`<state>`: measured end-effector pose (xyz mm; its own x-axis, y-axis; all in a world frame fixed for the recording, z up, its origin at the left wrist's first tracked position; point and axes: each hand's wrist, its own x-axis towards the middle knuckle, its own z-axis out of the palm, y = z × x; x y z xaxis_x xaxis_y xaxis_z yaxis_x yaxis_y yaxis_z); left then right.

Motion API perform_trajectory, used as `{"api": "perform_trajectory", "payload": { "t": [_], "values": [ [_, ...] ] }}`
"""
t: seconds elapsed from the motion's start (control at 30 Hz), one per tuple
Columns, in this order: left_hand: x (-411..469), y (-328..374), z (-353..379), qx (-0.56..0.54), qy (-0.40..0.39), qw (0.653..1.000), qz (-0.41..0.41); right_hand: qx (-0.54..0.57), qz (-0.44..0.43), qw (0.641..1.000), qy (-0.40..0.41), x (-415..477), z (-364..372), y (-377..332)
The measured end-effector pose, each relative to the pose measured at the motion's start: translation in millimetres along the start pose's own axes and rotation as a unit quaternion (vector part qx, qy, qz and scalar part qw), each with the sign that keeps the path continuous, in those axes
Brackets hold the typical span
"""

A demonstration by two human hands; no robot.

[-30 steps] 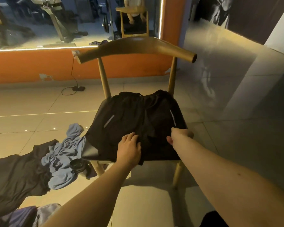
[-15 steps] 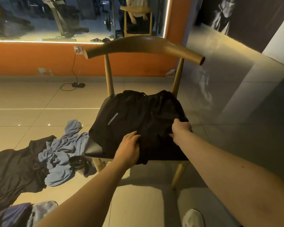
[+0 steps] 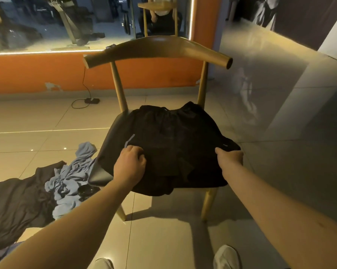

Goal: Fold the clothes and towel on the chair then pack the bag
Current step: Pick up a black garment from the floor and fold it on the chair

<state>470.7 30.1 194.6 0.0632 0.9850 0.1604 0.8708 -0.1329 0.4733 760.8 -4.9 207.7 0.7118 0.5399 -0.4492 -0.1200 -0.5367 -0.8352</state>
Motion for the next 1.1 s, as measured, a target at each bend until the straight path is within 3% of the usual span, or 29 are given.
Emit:
{"api": "perform_trajectory", "payload": {
  "t": [0.07, 0.13, 0.2, 0.27, 0.4, 0.47, 0.6, 0.67, 0.73, 0.9, 1.03, 1.1],
  "values": [
    [7.9, -9.8, -7.0, 0.025, 0.000, 1.000, -0.018, -0.135, -0.079, 0.986, 0.050, -7.5, 1.9, -4.7],
    [12.9, -23.2, -11.3, 0.060, -0.014, 0.998, -0.033, -0.214, -0.230, 0.946, 0.079, -24.7, 10.8, -9.3],
    [13.3, -35.0, -15.4, 0.089, -0.007, 0.995, -0.049, -0.246, -0.369, 0.895, 0.043, -48.0, 31.0, -11.3],
    [11.4, -42.7, -20.5, 0.112, 0.003, 0.990, -0.081, -0.282, -0.445, 0.849, -0.038, -68.4, 58.1, -7.3],
    [3.8, -46.3, -28.0, -0.006, 0.008, 0.987, -0.162, -0.395, -0.543, 0.728, -0.136, -86.7, 95.0, 15.1],
    [-2.5, -54.0, -32.2, -0.061, 0.008, 0.985, -0.159, -0.426, -0.557, 0.700, -0.133, -88.4, 102.7, 24.9],
    [-17.0, -67.0, -36.6, -0.041, -0.070, 0.994, -0.068, -0.477, -0.581, 0.649, -0.114, -93.5, 111.5, 39.4],
    [-18.4, -68.4, -35.7, -0.037, -0.092, 0.994, -0.047, -0.493, -0.579, 0.639, -0.116, -93.5, 114.7, 45.7],
    [-15.6, -70.1, -37.2, -0.072, -0.099, 0.991, -0.052, -0.481, -0.573, 0.655, -0.105, -93.5, 115.9, 47.2],
    [-7.1, -83.9, -49.0, -0.119, 0.023, 0.992, -0.043, -0.366, -0.583, 0.719, -0.097, -103.7, 117.2, 37.1],
    [-10.9, -106.9, -45.7, -0.068, 0.062, 0.993, -0.075, -0.440, -0.542, 0.696, -0.169, -104.6, 117.3, 44.6],
    [-15.0, -113.3, -40.1, -0.051, 0.055, 0.993, -0.096, -0.438, -0.525, 0.704, -0.194, -102.9, 114.6, 45.9]
  ]
}}
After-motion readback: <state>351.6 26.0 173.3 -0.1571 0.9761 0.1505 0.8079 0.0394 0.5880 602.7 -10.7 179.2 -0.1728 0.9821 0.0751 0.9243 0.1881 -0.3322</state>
